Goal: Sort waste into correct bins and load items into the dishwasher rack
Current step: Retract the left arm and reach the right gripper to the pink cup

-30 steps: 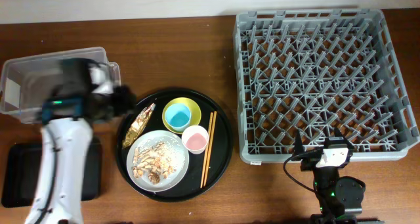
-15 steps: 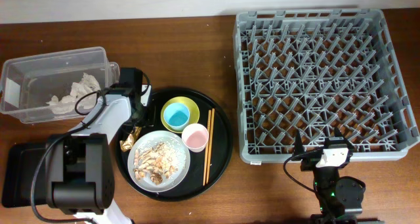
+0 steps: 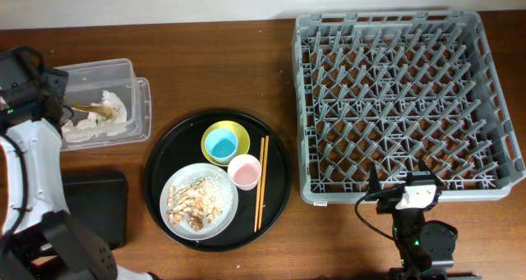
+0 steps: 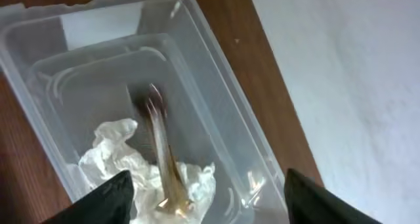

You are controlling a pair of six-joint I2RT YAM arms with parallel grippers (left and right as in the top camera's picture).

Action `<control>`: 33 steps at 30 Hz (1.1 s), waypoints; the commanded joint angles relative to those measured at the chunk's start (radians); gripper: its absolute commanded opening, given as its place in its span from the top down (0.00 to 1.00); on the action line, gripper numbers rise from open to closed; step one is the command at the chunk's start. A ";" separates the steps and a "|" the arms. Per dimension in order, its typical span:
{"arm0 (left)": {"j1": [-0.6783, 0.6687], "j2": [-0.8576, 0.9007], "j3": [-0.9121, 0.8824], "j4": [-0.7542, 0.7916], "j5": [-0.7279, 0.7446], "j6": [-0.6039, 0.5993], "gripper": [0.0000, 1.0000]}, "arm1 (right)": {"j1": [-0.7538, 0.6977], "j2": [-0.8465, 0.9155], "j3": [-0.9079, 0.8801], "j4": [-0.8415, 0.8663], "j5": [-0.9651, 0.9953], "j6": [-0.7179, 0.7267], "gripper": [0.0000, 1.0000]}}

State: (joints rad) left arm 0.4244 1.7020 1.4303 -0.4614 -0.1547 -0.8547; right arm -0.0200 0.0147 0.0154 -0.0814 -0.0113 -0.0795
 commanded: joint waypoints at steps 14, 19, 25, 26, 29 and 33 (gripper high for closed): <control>-0.708 -0.490 -0.119 -0.871 0.125 0.227 0.23 | -0.006 -0.006 -0.010 0.002 0.008 0.002 0.02; -0.100 -0.491 -0.119 -0.888 0.098 0.181 0.01 | -0.006 -0.006 -0.010 0.002 0.008 0.002 0.02; 0.149 -0.491 -0.119 -0.946 0.185 0.181 0.01 | -0.006 -0.006 -0.010 0.044 -0.719 0.320 0.02; 0.149 -0.491 -0.119 -0.947 0.185 0.181 0.01 | -0.006 -0.006 -0.010 0.101 -0.991 0.604 0.02; 0.149 -0.491 -0.119 -0.947 0.185 0.181 0.01 | -0.006 -0.006 -0.010 0.347 -0.861 1.077 0.02; 0.149 -0.491 -0.119 -0.946 0.185 0.181 0.01 | -0.007 -0.006 0.059 0.620 -0.585 1.476 0.02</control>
State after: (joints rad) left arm 0.5697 1.2190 1.3106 -1.4097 0.0269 -0.6678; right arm -0.0238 0.0208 0.0162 0.5175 -0.7403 1.2232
